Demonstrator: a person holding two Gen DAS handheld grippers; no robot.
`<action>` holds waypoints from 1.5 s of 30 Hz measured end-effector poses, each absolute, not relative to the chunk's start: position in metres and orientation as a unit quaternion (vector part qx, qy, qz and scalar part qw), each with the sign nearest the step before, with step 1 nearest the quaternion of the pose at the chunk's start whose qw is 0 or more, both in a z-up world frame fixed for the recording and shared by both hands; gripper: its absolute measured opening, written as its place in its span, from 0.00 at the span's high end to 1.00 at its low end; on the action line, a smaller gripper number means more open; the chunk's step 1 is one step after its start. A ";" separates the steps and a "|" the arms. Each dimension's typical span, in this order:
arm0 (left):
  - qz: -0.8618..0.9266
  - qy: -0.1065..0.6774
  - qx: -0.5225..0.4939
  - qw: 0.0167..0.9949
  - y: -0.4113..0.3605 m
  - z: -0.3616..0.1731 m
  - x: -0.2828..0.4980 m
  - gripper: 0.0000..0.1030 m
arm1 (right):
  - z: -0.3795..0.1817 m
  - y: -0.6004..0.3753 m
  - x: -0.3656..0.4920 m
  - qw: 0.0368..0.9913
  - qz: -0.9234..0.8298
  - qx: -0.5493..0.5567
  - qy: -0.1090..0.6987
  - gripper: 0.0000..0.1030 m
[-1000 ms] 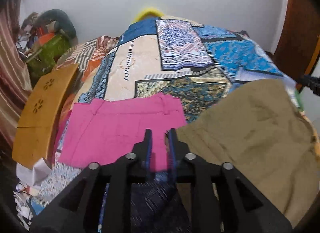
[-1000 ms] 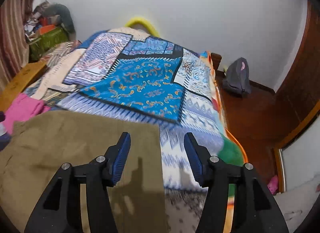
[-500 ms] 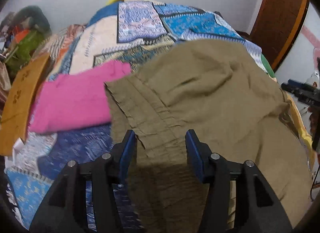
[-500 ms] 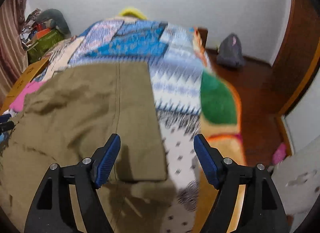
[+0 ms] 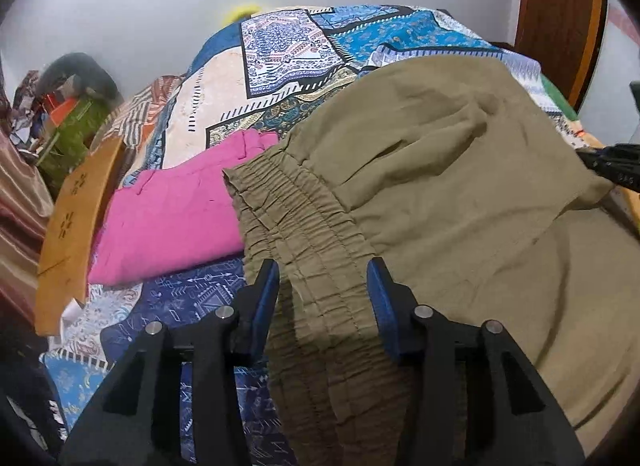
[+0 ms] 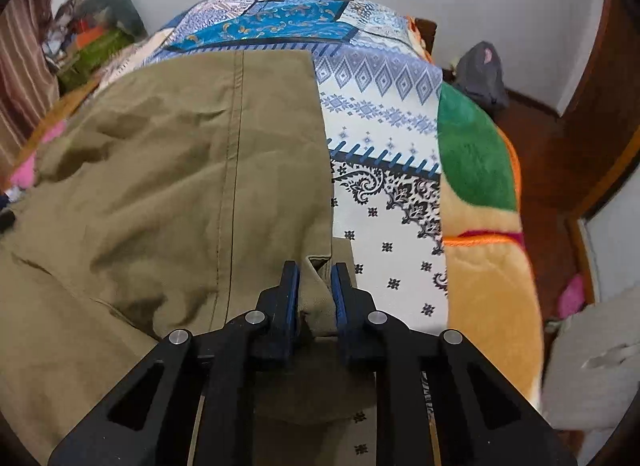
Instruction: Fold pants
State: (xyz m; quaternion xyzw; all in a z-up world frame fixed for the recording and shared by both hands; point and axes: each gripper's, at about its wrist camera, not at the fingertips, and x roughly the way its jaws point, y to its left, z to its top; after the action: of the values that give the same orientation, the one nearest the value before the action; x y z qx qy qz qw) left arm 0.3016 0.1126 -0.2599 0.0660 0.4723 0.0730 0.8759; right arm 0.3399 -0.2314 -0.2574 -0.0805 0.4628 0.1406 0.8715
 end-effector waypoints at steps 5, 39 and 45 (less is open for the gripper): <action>0.104 0.471 0.047 0.875 0.129 -0.239 0.295 0.54 | -0.226 -0.243 0.313 0.880 0.137 -0.080 0.449 0.65; 0.037 0.448 0.004 0.893 0.106 -0.182 0.189 0.31 | -0.185 -0.250 0.193 0.873 0.188 -0.066 0.446 0.38; 0.062 0.446 0.000 0.893 0.137 -0.185 0.243 0.30 | -0.165 -0.237 0.243 0.888 0.191 -0.051 0.416 0.36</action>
State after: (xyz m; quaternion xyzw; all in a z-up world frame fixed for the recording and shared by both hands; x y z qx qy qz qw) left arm 0.2427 0.1369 -0.1846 0.0000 0.4460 0.0620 0.8929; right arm 0.2434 -0.2367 -0.1653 -0.0515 0.4161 0.1910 0.8875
